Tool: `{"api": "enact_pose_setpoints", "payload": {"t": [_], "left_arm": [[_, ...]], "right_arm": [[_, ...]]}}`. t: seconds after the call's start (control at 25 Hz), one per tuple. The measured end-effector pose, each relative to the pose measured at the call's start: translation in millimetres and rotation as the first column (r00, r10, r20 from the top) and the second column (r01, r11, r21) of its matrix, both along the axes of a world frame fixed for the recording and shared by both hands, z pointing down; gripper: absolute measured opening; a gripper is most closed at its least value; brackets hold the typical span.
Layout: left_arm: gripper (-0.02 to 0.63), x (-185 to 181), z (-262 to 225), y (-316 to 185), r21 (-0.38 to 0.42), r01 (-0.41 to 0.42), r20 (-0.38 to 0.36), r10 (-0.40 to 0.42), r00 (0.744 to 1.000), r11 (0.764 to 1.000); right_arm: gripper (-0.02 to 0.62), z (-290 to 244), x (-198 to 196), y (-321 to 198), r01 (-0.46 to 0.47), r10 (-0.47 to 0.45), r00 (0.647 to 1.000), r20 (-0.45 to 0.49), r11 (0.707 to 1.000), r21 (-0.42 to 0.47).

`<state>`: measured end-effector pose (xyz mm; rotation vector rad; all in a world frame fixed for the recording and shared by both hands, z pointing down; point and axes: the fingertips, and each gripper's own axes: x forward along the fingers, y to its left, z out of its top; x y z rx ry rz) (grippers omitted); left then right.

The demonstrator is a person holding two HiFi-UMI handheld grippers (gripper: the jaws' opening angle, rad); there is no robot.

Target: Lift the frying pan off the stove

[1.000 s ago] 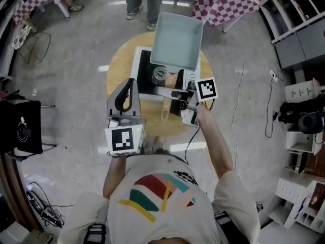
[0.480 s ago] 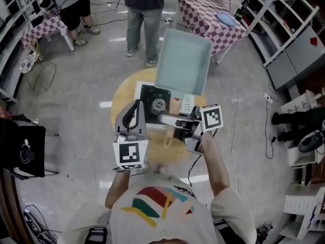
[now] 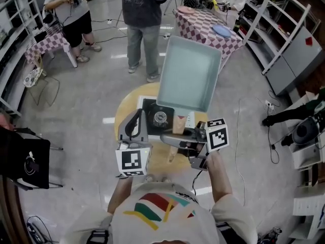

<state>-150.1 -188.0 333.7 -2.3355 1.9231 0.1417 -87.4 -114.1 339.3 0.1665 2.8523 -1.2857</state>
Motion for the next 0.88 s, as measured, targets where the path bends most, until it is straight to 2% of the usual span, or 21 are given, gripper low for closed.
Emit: {"api": "enact_pose_setpoints", "payload": {"t": [0.44, 0.88], "left_arm": [[0.006, -0.4, 3.5, -2.4, -0.012, 0.006, 0.009, -0.006, 1.0, 1.0], [0.006, 3.1, -3.7, 4.4, 0.017, -0.004, 0.011, 0.004, 1.0, 1.0]], "right_arm": [[0.025, 1.6, 0.5, 8.8, 0.024, -0.024, 1.0, -0.018, 0.999, 0.027], [0.029, 2.9, 2.1, 13.8, 0.017, -0.016, 0.999, -0.031, 0.999, 0.033]]}}
